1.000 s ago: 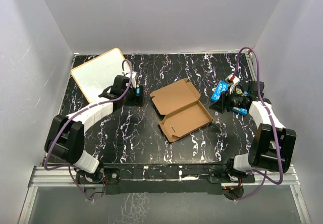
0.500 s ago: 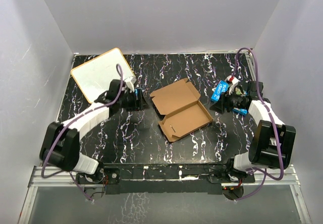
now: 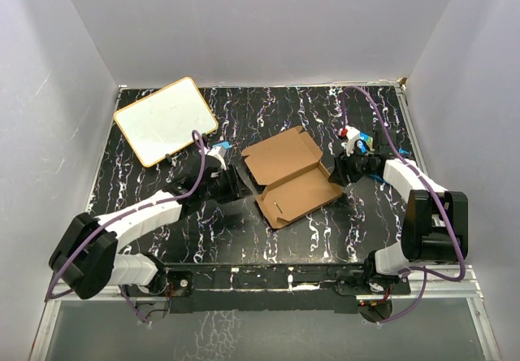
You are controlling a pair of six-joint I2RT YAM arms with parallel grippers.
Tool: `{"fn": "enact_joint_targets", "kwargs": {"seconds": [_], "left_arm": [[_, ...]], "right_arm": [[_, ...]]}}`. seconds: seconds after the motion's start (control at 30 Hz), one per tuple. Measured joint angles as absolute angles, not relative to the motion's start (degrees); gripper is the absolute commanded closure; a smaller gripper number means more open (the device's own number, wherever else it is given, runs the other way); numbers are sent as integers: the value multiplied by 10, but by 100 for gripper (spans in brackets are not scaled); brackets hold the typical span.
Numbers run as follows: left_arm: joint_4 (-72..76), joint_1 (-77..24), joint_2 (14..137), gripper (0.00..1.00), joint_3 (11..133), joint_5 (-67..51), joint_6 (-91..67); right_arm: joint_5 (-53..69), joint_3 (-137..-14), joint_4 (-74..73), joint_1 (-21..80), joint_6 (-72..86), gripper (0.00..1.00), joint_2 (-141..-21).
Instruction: Fold the paper box
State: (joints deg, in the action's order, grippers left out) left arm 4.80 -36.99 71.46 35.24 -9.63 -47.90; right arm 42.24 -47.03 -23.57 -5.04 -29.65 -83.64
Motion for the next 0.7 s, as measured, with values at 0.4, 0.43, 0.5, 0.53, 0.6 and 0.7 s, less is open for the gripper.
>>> {"fn": "enact_joint_targets", "kwargs": {"seconds": [0.4, 0.43, 0.5, 0.53, 0.6, 0.7], "left_arm": [[49, -406, 791, 70, 393, -47, -479], [48, -407, 797, 70, 396, -44, -478], [49, -408, 809, 70, 402, -40, -476], [49, -409, 814, 70, 406, -38, -475], [49, -410, 819, 70, 411, -37, -471], [51, -411, 819, 70, 413, -36, -467]], "right_arm": [[369, -469, -211, -31, -277, 57, -868], [367, -469, -208, -29, -274, 57, -868], [364, -469, -203, -24, -267, 57, -868], [363, -467, -200, -22, -266, 57, -868], [362, -464, -197, -21, -264, 57, -868], [360, -462, -195, -21, -260, 57, -870]]}}
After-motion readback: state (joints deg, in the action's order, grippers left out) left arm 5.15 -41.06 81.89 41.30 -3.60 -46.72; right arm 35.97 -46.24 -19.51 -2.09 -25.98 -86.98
